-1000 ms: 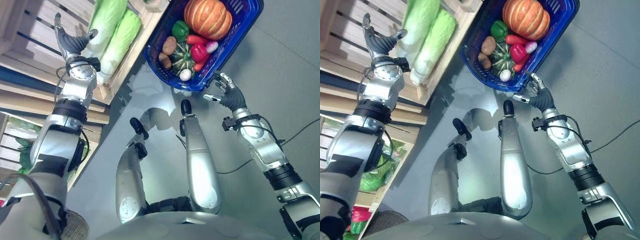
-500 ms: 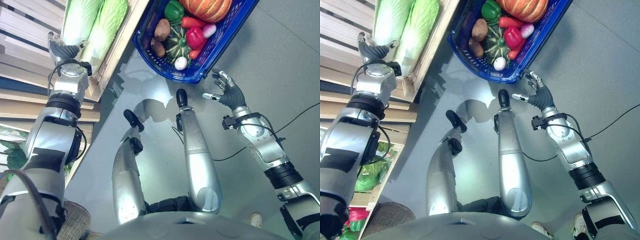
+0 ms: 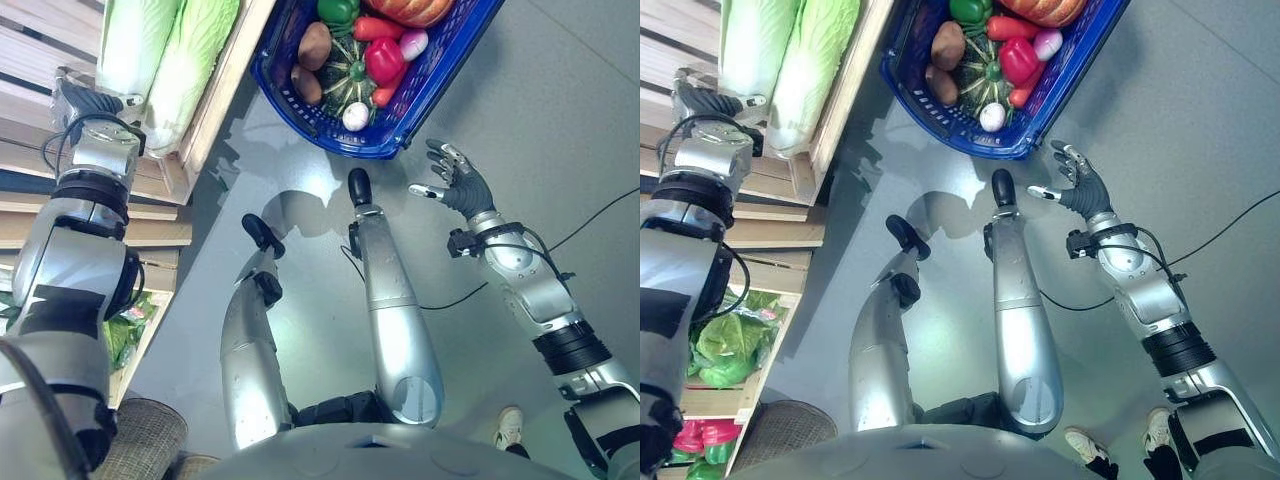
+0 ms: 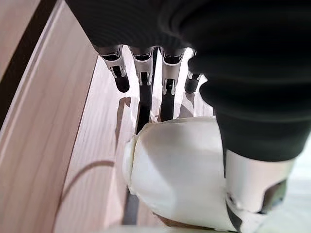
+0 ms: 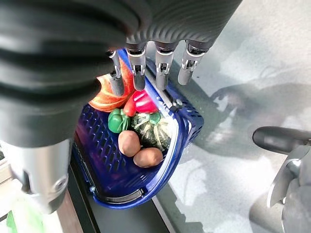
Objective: Pick up fruits and vegetables into the basket
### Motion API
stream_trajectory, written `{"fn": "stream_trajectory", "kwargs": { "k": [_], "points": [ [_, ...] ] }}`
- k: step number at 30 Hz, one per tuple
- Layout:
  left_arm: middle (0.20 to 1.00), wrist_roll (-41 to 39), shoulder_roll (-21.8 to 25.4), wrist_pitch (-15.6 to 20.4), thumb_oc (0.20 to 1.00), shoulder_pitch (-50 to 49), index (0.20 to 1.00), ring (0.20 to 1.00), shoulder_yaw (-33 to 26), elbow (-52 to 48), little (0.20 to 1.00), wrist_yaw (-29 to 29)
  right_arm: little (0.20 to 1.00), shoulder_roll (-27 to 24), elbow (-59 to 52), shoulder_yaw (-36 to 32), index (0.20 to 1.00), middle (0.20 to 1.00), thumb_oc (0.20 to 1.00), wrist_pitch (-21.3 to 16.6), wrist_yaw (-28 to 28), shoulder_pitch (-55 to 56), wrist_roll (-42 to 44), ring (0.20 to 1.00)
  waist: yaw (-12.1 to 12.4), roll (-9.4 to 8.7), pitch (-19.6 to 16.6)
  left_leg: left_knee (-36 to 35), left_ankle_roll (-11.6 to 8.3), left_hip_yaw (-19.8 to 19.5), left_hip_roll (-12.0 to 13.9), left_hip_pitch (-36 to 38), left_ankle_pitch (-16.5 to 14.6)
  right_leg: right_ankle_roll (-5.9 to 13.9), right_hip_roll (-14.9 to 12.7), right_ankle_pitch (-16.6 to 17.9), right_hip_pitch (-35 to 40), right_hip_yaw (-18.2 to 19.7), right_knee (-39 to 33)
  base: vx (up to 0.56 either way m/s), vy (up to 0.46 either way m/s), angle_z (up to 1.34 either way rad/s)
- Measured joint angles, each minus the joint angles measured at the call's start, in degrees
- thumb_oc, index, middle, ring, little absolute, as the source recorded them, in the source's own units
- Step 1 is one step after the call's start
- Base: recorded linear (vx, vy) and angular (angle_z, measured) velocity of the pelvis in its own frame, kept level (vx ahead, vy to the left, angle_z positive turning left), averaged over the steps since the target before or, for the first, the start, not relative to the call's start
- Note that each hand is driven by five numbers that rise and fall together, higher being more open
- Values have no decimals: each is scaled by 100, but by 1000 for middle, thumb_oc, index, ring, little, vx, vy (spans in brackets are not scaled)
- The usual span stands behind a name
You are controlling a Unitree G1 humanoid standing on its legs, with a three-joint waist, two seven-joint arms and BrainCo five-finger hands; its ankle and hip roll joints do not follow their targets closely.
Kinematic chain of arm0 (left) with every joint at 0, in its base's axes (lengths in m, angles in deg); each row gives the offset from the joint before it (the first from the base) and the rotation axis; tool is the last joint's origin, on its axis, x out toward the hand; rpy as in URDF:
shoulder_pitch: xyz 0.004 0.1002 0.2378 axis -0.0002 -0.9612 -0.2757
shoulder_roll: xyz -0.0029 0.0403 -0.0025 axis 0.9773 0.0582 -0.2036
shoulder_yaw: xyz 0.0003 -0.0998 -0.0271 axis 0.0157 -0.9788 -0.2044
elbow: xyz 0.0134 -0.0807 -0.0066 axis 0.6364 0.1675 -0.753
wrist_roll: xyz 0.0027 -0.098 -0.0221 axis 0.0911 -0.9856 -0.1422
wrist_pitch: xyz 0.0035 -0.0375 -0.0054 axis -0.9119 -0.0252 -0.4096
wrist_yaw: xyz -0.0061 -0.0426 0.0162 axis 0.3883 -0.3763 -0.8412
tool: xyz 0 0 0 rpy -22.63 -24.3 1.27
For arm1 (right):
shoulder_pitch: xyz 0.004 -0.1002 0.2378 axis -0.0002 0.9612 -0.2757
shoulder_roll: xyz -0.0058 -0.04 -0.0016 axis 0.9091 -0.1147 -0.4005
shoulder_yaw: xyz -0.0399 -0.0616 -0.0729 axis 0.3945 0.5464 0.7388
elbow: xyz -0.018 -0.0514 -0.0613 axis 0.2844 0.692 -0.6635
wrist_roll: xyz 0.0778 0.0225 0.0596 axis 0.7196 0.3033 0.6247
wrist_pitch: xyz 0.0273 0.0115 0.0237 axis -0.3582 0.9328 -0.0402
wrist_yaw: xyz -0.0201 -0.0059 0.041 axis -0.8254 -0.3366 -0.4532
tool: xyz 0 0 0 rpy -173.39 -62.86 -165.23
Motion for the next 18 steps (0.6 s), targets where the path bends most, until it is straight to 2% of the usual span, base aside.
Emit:
{"fn": "stream_trajectory", "kwargs": {
  "k": [18],
  "points": [
    [1000, 339, 21, -76, 1000, 21, 1000, 1000, 155, 75, 1000, -216, 1000, 0, 165, 29, 1000, 1000, 1000, -195, -29, -6, 110, 1000, -40, -6, 0, 8, 1, 43, -17, -105, -1, 5, 16, 20, -197, 118, 61, 5, 7, -1]
  ]
}}
